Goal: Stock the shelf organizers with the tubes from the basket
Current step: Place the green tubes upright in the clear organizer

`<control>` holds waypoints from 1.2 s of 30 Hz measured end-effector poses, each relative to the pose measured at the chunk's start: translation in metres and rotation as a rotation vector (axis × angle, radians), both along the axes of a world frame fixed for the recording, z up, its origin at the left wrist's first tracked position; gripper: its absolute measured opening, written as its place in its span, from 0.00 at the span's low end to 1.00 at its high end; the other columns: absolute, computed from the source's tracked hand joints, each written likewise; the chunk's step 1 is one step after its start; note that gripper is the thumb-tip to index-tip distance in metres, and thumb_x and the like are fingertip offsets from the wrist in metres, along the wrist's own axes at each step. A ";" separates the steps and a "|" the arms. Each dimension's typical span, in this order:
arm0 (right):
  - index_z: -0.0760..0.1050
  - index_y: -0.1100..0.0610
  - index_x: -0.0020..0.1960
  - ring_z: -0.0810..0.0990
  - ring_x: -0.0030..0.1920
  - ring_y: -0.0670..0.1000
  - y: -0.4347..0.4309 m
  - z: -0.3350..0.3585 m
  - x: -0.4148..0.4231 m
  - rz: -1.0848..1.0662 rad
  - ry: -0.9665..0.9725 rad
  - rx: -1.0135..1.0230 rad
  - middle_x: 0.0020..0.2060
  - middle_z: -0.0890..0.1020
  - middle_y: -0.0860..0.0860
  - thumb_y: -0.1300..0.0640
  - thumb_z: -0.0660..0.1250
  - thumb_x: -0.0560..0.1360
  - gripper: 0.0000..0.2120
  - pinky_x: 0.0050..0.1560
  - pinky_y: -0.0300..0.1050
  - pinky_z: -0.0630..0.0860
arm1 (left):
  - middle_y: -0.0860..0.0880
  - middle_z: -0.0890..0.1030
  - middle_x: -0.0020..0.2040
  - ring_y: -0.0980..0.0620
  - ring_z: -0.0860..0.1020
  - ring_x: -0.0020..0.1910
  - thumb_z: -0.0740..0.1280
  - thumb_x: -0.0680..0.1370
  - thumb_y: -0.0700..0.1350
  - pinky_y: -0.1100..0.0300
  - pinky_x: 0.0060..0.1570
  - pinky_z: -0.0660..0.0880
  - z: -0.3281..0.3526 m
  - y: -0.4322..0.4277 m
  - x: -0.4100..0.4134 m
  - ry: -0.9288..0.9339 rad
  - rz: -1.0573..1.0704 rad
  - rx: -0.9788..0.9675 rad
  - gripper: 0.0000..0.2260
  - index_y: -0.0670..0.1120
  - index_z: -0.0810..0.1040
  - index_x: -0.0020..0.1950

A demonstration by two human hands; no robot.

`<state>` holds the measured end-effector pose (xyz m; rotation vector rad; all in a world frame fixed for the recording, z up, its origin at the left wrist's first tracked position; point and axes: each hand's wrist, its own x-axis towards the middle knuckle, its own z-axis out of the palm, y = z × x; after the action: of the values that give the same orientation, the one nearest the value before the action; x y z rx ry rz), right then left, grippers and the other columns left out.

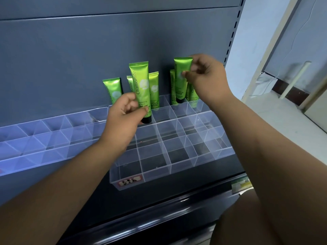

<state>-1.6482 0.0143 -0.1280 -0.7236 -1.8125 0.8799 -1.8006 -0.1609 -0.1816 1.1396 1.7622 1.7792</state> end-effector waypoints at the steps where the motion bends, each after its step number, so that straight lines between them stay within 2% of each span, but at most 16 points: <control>1: 0.80 0.58 0.55 0.80 0.40 0.59 0.001 -0.001 0.000 0.002 -0.001 0.000 0.40 0.80 0.63 0.65 0.74 0.73 0.12 0.46 0.43 0.80 | 0.50 0.71 0.38 0.54 0.74 0.41 0.71 0.79 0.37 0.43 0.56 0.80 0.000 0.000 0.000 -0.011 0.008 0.004 0.13 0.47 0.77 0.62; 3: 0.79 0.56 0.58 0.83 0.46 0.61 0.001 -0.003 -0.001 0.002 0.000 -0.002 0.43 0.83 0.64 0.65 0.73 0.74 0.15 0.50 0.49 0.82 | 0.56 0.72 0.35 0.58 0.75 0.40 0.71 0.79 0.37 0.45 0.54 0.81 0.000 0.001 -0.001 -0.028 0.028 0.005 0.13 0.43 0.76 0.64; 5: 0.79 0.57 0.59 0.84 0.44 0.58 0.002 -0.004 -0.003 -0.008 0.008 -0.009 0.42 0.85 0.60 0.65 0.72 0.74 0.14 0.50 0.52 0.82 | 0.59 0.71 0.33 0.60 0.74 0.38 0.70 0.79 0.37 0.48 0.51 0.82 0.001 0.001 -0.001 -0.034 0.037 0.005 0.10 0.45 0.77 0.60; 8: 0.79 0.57 0.58 0.83 0.40 0.53 0.003 -0.006 -0.006 -0.025 0.001 -0.006 0.42 0.85 0.59 0.63 0.71 0.74 0.13 0.50 0.54 0.82 | 0.56 0.69 0.33 0.59 0.74 0.38 0.69 0.80 0.36 0.50 0.50 0.83 0.003 -0.001 0.001 -0.050 0.044 0.018 0.09 0.50 0.77 0.53; 12: 0.79 0.54 0.54 0.82 0.43 0.61 0.004 -0.009 -0.011 -0.013 -0.023 0.000 0.43 0.85 0.61 0.61 0.70 0.73 0.10 0.51 0.57 0.81 | 0.53 0.70 0.35 0.54 0.76 0.42 0.69 0.80 0.36 0.47 0.51 0.84 0.001 0.000 -0.002 -0.075 0.041 0.027 0.08 0.45 0.77 0.57; 15: 0.80 0.54 0.52 0.82 0.44 0.61 0.007 -0.010 -0.012 -0.042 -0.070 0.043 0.43 0.83 0.60 0.60 0.69 0.74 0.07 0.50 0.57 0.81 | 0.48 0.72 0.38 0.50 0.78 0.45 0.70 0.80 0.37 0.44 0.52 0.83 0.000 0.001 -0.003 -0.082 0.034 0.030 0.10 0.43 0.77 0.60; 18: 0.81 0.54 0.52 0.84 0.45 0.58 0.009 -0.010 -0.014 -0.084 -0.094 0.048 0.40 0.82 0.52 0.61 0.68 0.74 0.09 0.50 0.57 0.82 | 0.55 0.72 0.35 0.55 0.77 0.42 0.70 0.80 0.37 0.46 0.52 0.84 0.001 0.001 -0.002 -0.085 0.046 0.030 0.09 0.46 0.77 0.58; 21: 0.81 0.55 0.56 0.84 0.44 0.56 0.010 -0.010 -0.016 -0.092 -0.150 0.089 0.38 0.78 0.43 0.64 0.67 0.74 0.12 0.50 0.53 0.82 | 0.58 0.71 0.32 0.57 0.76 0.39 0.69 0.80 0.37 0.46 0.51 0.84 0.000 0.001 -0.002 -0.090 0.044 0.035 0.09 0.48 0.77 0.56; 23: 0.81 0.53 0.56 0.83 0.42 0.55 0.009 -0.008 -0.016 -0.099 -0.190 0.134 0.38 0.78 0.44 0.66 0.66 0.74 0.14 0.47 0.49 0.81 | 0.59 0.71 0.31 0.58 0.75 0.38 0.69 0.80 0.36 0.47 0.50 0.84 0.000 0.001 -0.002 -0.093 0.042 0.034 0.09 0.47 0.76 0.57; 26: 0.82 0.53 0.54 0.83 0.41 0.55 0.010 -0.008 -0.019 -0.109 -0.265 0.183 0.37 0.80 0.48 0.68 0.63 0.73 0.16 0.45 0.49 0.81 | 0.59 0.71 0.31 0.58 0.75 0.39 0.69 0.80 0.36 0.48 0.49 0.84 0.000 0.000 -0.002 -0.096 0.036 0.039 0.09 0.50 0.76 0.54; 30: 0.83 0.53 0.54 0.79 0.40 0.53 0.011 -0.011 -0.024 -0.128 -0.309 0.211 0.38 0.79 0.48 0.67 0.60 0.73 0.18 0.43 0.46 0.79 | 0.59 0.69 0.31 0.56 0.74 0.40 0.69 0.80 0.36 0.54 0.44 0.83 0.000 0.000 -0.002 -0.096 0.036 0.055 0.11 0.52 0.76 0.53; 33: 0.83 0.52 0.54 0.77 0.39 0.51 0.011 -0.014 -0.025 -0.149 -0.327 0.210 0.38 0.79 0.49 0.66 0.60 0.74 0.18 0.40 0.41 0.75 | 0.57 0.69 0.32 0.54 0.73 0.42 0.69 0.80 0.36 0.53 0.45 0.83 -0.002 0.000 -0.002 -0.115 0.032 0.064 0.11 0.51 0.76 0.53; 36: 0.84 0.52 0.54 0.77 0.38 0.53 0.012 -0.016 -0.025 -0.172 -0.342 0.185 0.38 0.79 0.51 0.67 0.60 0.74 0.18 0.39 0.41 0.74 | 0.57 0.67 0.32 0.53 0.72 0.42 0.69 0.80 0.36 0.55 0.44 0.83 -0.002 0.001 -0.003 -0.116 0.031 0.064 0.10 0.52 0.76 0.52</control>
<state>-1.6732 0.0260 -0.1437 -0.9371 -2.0615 0.4882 -1.8038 -0.1603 -0.1835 1.0173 1.6750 1.8925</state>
